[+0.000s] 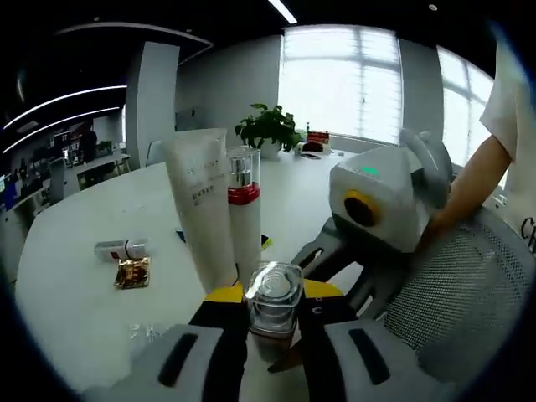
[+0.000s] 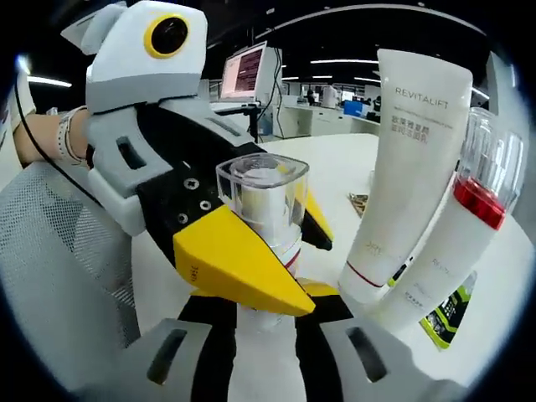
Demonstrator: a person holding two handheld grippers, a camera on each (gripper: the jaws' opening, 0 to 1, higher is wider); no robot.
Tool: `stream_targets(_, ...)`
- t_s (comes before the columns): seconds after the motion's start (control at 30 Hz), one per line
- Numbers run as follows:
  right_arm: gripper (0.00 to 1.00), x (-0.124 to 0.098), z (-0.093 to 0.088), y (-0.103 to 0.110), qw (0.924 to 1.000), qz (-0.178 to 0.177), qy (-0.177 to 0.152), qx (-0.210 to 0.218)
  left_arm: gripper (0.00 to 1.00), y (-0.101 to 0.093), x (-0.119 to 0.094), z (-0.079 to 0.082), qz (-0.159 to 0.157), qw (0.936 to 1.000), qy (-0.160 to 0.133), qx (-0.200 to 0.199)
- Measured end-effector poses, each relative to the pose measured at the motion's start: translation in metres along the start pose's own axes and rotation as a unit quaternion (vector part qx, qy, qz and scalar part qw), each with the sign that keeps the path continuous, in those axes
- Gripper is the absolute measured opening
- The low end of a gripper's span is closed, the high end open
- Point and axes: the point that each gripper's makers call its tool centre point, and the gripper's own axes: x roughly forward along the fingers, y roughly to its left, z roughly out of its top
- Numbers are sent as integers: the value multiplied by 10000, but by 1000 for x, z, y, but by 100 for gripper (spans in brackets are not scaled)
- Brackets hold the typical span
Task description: Arrange the skincare products in the storage area until every visible bottle or jar stands upright without overlapping.
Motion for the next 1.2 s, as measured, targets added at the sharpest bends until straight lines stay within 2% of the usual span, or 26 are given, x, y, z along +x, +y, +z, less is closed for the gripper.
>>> stream_targets(0.17, 31, 0, -6, 0, 9998, 38, 155, -78, 21, -3, 1, 0, -40, 9999, -6, 114)
stream_targets(0.37, 35, 0, -4, 6, 9996, 109, 202, -189, 29, -2, 1, -2, -64, 9997, 58, 218)
stream_targets(0.5, 36, -1, -8, 4, 9991, 177, 309, -218, 32, 1, -2, -8, 7, 9988, 259, 406)
stream_targets(0.67, 37, -3, -19, 8, 9972, 354, 602, -267, 33, 8, -4, -23, 58, 9976, 575, 377)
stream_targets(0.9, 35, -9, -25, 8, 9945, 439, 863, -408, 33, 10, -7, -48, 103, 9903, 1228, 643)
stream_targets(1.1, 31, -13, -29, 4, 9929, 387, 1015, -485, 31, 17, -11, -58, 181, 9878, 1453, 526)
stream_targets(1.2, 30, -15, -28, 3, 9930, 372, 1029, -452, 25, 15, -13, -61, 155, 9866, 1554, 474)
